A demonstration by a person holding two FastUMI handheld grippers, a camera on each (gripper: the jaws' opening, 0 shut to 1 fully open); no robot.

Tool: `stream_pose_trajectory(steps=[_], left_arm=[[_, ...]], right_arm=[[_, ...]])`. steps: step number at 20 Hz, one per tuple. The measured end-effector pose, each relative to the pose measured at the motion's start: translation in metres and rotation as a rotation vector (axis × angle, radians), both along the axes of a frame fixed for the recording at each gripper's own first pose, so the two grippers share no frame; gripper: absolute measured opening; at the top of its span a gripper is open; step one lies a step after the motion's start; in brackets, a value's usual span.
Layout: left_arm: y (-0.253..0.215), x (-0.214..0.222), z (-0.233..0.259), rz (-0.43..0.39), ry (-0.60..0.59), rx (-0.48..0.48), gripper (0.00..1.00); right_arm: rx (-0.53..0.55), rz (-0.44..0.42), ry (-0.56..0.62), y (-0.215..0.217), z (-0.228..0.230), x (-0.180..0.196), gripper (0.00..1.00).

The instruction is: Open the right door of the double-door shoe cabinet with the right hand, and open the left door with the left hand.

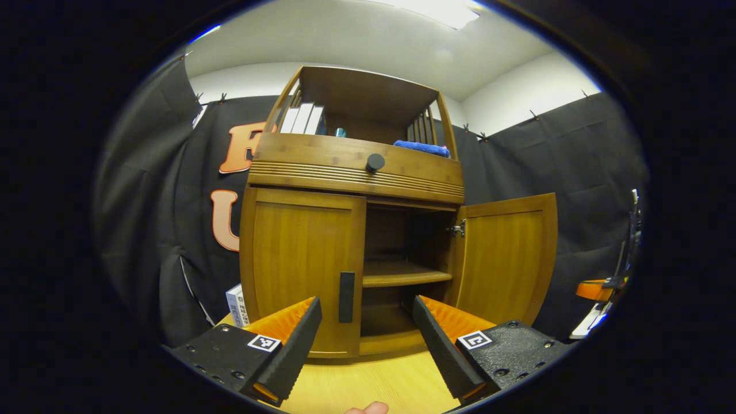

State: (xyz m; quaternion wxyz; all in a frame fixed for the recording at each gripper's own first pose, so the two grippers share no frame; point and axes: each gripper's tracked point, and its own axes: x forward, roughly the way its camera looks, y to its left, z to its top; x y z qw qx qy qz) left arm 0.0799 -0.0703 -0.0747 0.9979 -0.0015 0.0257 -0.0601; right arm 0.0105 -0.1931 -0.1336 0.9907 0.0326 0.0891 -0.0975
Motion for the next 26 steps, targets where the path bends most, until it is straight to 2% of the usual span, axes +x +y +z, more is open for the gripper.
stream_pose_trajectory(steps=[4,7,8,12,15,16,20,22,24,25,26], left_arm=[[0.028,0.025,0.005,0.069,-0.029,0.028,0.96],[0.041,0.051,0.007,0.082,-0.062,0.047,0.96],[0.044,0.06,0.007,0.086,-0.073,0.052,0.95],[0.044,0.096,-0.01,0.078,-0.081,0.057,0.96],[0.051,0.114,-0.033,0.103,-0.047,0.08,0.94],[0.052,0.119,-0.041,0.105,-0.032,0.074,0.96],[0.055,0.143,-0.076,0.12,0.042,0.064,0.94],[0.054,0.157,-0.094,0.116,0.066,0.072,0.96],[0.041,0.166,-0.106,0.068,0.081,0.055,0.95],[0.031,0.17,-0.113,0.037,0.089,0.042,0.95],[0.021,0.174,-0.118,0.012,0.099,0.031,0.95]], right_arm=[[-0.011,0.064,-0.024,0.046,0.025,0.003,0.09],[-0.036,0.108,-0.022,0.079,0.032,0.007,0.09],[-0.043,0.117,-0.028,0.088,0.032,0.007,0.0],[-0.061,0.167,-0.044,0.121,0.039,0.009,0.27],[-0.072,0.139,-0.058,0.125,0.042,0.013,0.73],[-0.066,0.14,-0.059,0.127,0.042,0.015,0.89],[-0.059,0.164,-0.057,0.14,0.04,0.012,0.89],[-0.077,0.166,-0.04,0.141,0.036,0.012,1.0],[-0.085,0.16,-0.032,0.14,0.035,0.013,1.0],[-0.079,0.162,-0.03,0.142,0.035,0.014,0.95],[-0.073,0.16,-0.024,0.144,0.034,0.014,0.96]])
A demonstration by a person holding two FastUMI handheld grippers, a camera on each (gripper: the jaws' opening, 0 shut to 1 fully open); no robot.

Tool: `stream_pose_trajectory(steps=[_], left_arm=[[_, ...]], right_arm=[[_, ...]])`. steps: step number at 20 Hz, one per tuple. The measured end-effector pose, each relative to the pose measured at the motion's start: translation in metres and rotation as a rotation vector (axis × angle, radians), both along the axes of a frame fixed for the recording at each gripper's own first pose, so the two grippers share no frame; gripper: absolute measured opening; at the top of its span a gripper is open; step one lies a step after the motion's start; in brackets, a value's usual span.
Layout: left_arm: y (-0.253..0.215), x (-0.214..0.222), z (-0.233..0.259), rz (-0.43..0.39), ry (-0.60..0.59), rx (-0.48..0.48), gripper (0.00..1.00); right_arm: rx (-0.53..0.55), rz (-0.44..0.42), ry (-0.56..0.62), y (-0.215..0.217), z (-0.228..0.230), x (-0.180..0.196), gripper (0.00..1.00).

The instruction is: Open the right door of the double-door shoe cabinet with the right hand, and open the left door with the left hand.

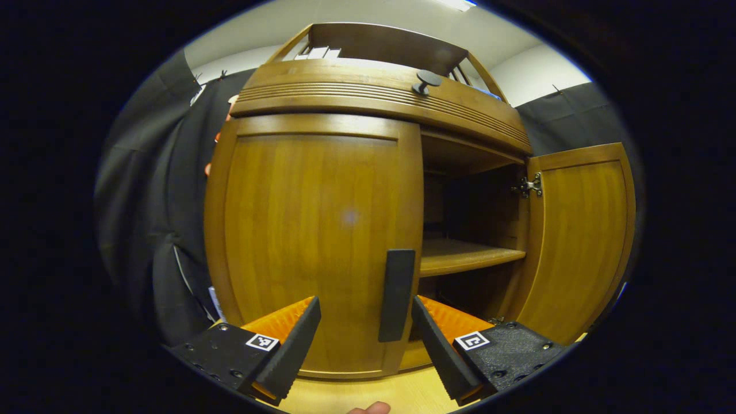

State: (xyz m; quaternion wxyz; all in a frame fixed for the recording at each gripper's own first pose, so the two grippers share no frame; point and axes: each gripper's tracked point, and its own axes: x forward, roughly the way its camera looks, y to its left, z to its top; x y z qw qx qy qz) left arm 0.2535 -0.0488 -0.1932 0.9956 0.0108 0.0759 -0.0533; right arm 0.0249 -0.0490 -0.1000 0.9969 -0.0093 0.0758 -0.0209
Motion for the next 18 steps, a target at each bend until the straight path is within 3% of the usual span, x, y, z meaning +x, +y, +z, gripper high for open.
stream_pose_trajectory(steps=[2,9,11,12,15,16,18], left_arm=[[-0.013,0.011,-0.013,-0.012,0.014,-0.004,0.96],[-0.013,0.05,-0.045,0.057,0.054,0.009,0.94],[-0.011,0.052,-0.045,0.079,0.049,0.022,0.96],[-0.011,0.051,-0.046,0.083,0.043,0.035,0.92],[-0.007,0.052,-0.051,0.126,0.041,0.09,0.92],[-0.008,0.054,-0.05,0.12,0.03,0.076,0.83],[-0.015,0.054,-0.052,0.073,0.041,0.034,0.65]], right_arm=[[0.003,-0.009,0.012,-0.001,-0.005,0.001,0.96],[-0.002,-0.042,0.022,-0.009,-0.006,-0.001,0.95],[0.0,-0.059,0.024,-0.014,-0.005,-0.001,0.95],[0.002,-0.065,0.025,-0.017,-0.006,-0.002,0.95],[-0.001,-0.071,0.036,-0.02,-0.008,-0.004,0.95],[-0.005,-0.073,0.038,-0.021,-0.008,-0.005,1.0],[-0.006,-0.08,0.033,-0.025,-0.006,-0.007,0.95]])
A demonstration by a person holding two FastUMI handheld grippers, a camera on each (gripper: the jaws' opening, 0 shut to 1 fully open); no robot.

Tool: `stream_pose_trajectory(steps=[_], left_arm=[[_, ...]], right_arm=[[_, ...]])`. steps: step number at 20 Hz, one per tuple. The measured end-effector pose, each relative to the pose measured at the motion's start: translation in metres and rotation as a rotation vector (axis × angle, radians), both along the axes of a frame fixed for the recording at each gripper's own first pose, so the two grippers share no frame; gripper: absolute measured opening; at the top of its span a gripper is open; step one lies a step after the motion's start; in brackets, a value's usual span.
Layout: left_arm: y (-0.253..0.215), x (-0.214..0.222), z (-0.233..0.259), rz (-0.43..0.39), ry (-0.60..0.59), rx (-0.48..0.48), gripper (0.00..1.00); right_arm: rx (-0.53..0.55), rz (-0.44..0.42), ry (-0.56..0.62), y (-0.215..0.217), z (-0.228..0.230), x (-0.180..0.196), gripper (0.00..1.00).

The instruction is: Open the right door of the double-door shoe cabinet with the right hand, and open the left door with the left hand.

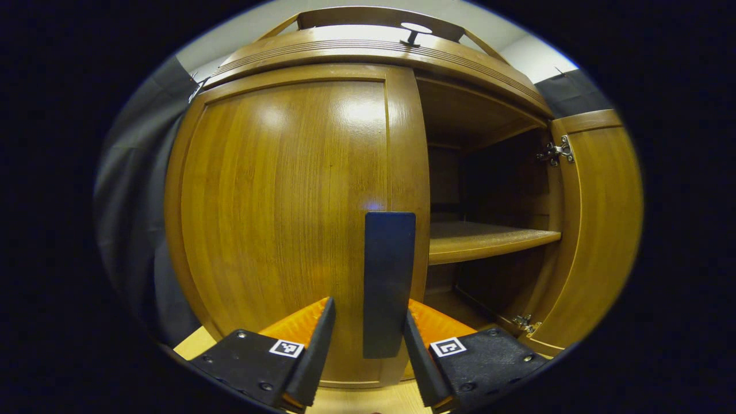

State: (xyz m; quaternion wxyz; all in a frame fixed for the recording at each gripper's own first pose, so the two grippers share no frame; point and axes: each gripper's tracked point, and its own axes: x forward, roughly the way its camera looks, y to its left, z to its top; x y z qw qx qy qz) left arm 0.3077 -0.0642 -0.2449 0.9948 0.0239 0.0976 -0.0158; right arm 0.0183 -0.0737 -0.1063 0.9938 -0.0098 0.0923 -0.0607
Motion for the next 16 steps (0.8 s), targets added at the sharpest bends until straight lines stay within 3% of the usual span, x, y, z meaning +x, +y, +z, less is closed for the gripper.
stream_pose_trajectory(steps=[2,4,7,8,9,11,16], left_arm=[[-0.003,0.0,-0.003,-0.009,0.023,-0.016,0.32],[-0.006,-0.001,-0.004,-0.011,0.027,0.007,0.25],[-0.006,-0.018,-0.001,-0.026,0.037,0.0,0.22],[-0.007,-0.03,0.004,-0.04,0.034,-0.01,0.22],[-0.005,-0.043,0.008,-0.052,0.028,-0.008,0.22],[0.0,-0.068,0.013,-0.066,0.029,0.011,0.22],[0.019,-0.112,0.023,-0.041,0.062,-0.014,0.21]], right_arm=[[0.007,-0.004,-0.003,-0.002,0.001,-0.001,0.95],[0.011,-0.007,-0.008,-0.004,0.001,-0.005,0.95],[0.014,-0.007,-0.006,-0.004,0.0,-0.011,0.95],[0.012,-0.008,-0.007,-0.005,0.002,-0.014,1.0],[0.009,-0.01,-0.01,-0.006,0.003,-0.013,0.95],[0.009,-0.006,-0.007,-0.007,0.004,-0.015,0.96],[0.001,0.01,-0.008,-0.005,0.008,-0.021,0.95]])
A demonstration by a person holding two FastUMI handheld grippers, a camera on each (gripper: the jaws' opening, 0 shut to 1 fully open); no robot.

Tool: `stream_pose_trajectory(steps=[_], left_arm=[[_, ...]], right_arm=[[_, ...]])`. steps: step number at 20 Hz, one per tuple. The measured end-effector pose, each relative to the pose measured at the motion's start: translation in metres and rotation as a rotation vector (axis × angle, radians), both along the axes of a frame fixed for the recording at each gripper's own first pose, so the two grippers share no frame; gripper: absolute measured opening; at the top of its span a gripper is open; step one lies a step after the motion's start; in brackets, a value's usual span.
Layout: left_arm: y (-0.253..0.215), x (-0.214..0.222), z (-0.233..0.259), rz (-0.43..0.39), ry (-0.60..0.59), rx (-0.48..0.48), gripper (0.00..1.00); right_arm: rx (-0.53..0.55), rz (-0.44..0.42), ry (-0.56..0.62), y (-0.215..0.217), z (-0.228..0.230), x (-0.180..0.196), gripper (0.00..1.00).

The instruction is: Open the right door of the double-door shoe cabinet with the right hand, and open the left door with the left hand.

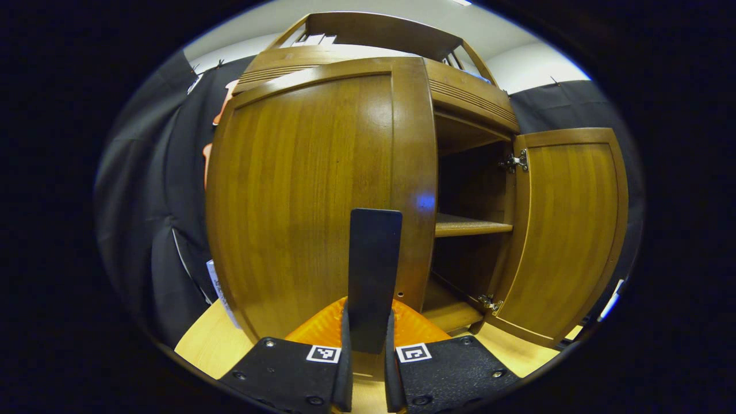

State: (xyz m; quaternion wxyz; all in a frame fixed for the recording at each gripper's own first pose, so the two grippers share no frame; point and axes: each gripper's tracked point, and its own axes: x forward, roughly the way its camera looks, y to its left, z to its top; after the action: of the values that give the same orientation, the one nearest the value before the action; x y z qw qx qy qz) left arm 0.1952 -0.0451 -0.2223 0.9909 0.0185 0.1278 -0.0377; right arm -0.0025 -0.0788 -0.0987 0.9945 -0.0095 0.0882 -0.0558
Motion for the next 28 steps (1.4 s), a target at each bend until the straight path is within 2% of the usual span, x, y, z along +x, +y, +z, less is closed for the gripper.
stream_pose_trajectory(steps=[1,2,9,12,17,19,20,22,25,26,27,28], left_arm=[[0.004,-0.008,0.001,-0.001,0.0,0.017,0.22],[0.009,-0.017,0.003,-0.001,-0.004,0.034,0.22],[0.067,-0.078,0.022,0.083,-0.004,0.046,0.22],[0.097,-0.101,0.03,0.098,-0.011,0.078,0.16],[0.138,-0.115,0.035,0.124,-0.024,0.061,0.1],[0.15,-0.12,0.038,0.109,-0.026,0.049,0.07],[0.153,-0.12,0.038,0.087,-0.031,0.04,0.07],[0.159,-0.121,0.039,0.046,-0.032,0.03,0.09],[0.171,-0.123,0.04,0.035,-0.027,0.048,0.09],[0.176,-0.124,0.041,0.032,-0.028,0.059,0.09],[0.179,-0.124,0.042,0.022,-0.028,0.066,0.09],[0.183,-0.125,0.042,0.015,-0.027,0.066,0.1]], right_arm=[[-0.002,0.005,-0.003,0.001,0.001,-0.001,1.0],[-0.004,0.009,-0.005,0.002,0.002,0.0,0.95],[0.025,0.044,-0.006,0.012,-0.002,0.007,0.95],[0.046,0.078,0.006,0.021,-0.009,0.014,0.96],[0.056,0.118,0.007,0.033,-0.016,0.027,0.96],[0.067,0.132,0.017,0.039,-0.02,0.031,0.96],[0.068,0.136,0.018,0.04,-0.02,0.032,0.9],[0.062,0.144,0.019,0.049,-0.028,0.034,0.9],[0.044,0.148,0.02,0.051,-0.026,0.034,1.0],[0.04,0.148,0.021,0.051,-0.026,0.034,0.89],[0.038,0.15,0.022,0.051,-0.025,0.034,0.89],[0.035,0.154,0.023,0.053,-0.025,0.034,1.0]])
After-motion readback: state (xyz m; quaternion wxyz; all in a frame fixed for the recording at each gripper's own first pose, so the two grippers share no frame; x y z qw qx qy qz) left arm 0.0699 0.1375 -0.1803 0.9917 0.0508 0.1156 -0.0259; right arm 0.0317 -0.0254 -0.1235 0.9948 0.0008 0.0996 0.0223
